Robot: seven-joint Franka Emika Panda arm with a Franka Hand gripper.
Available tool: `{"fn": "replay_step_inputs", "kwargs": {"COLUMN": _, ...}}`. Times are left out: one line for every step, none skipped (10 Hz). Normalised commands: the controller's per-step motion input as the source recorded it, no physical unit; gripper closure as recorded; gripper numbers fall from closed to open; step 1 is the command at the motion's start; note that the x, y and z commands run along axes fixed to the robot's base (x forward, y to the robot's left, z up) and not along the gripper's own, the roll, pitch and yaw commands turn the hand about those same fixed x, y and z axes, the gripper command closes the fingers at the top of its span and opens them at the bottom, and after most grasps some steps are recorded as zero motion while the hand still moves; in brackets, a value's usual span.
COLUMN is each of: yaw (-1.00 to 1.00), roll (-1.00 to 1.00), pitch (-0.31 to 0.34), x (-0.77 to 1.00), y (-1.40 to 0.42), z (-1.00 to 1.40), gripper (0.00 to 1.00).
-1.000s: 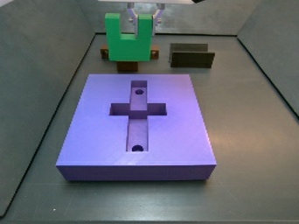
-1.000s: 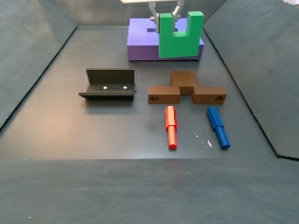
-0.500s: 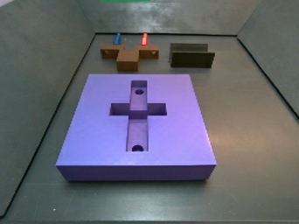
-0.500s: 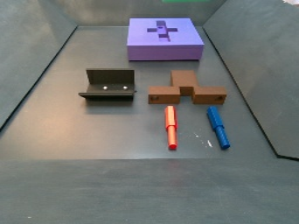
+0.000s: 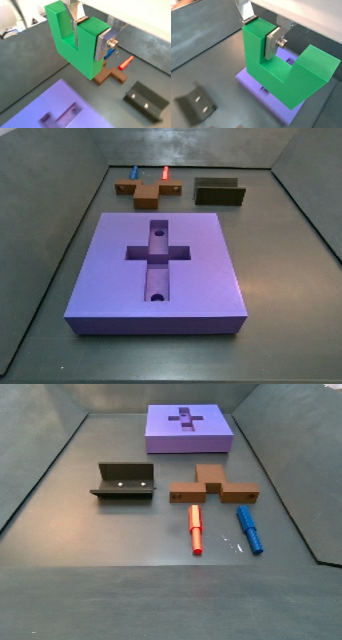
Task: Pick up the green object. Move up. Move to above the board. Insert the green object.
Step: Move to above the board, then insert the green object.
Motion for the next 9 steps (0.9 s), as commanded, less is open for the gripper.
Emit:
{"fn": "replay_step_inputs", "kwargs": {"yaw": -0.08, "roll": 0.02, "pitch": 0.118, "x": 0.08, "y": -1.40, "z": 0.33, "gripper": 1.00}}
{"fn": "replay_step_inputs", "kwargs": {"yaw": -0.04, "roll": 0.02, "pitch": 0.128, "x": 0.08, "y": -0.89, "z": 0.21, "gripper": 1.00}}
{"fn": "replay_step_inputs", "kwargs": {"yaw": -0.02, "roll": 0.04, "pitch": 0.154, "x": 0.09, "y": -0.47, "z": 0.12, "gripper": 1.00}}
{"fn": "replay_step_inputs", "kwargs": {"yaw": 0.00, "roll": 0.02, "pitch": 0.144, "x": 0.10, "y": -0.18, "z": 0.05, "gripper": 1.00}}
{"fn": "replay_step_inputs", "kwargs": {"yaw": 0.00, "roll": 0.00, "pitch": 0.000, "x": 0.00, "y": -0.04, "z": 0.00, "gripper": 1.00}}
{"fn": "replay_step_inputs", "kwargs": {"yaw": 0.00, "roll": 0.00, "pitch": -0.154, "x": -0.05, "y": -0.08, "z": -0.63, "gripper": 1.00}}
{"fn": "replay_step_inputs", "kwargs": {"yaw": 0.03, "roll": -0.02, "pitch": -0.227, "x": -0.13, "y": -0.26, "z": -0.75, "gripper": 1.00}}
{"fn": "replay_step_inputs", "kwargs": {"yaw": 0.17, "roll": -0.02, "pitch": -0.197, "x": 0.00, "y": -0.31, "z": -0.78, "gripper": 1.00}}
{"fn": "replay_step_inputs", "kwargs": {"yaw": 0.21, "roll": -0.01, "pitch": -0.194, "x": 0.00, "y": -0.37, "z": -0.79, "gripper": 1.00}}
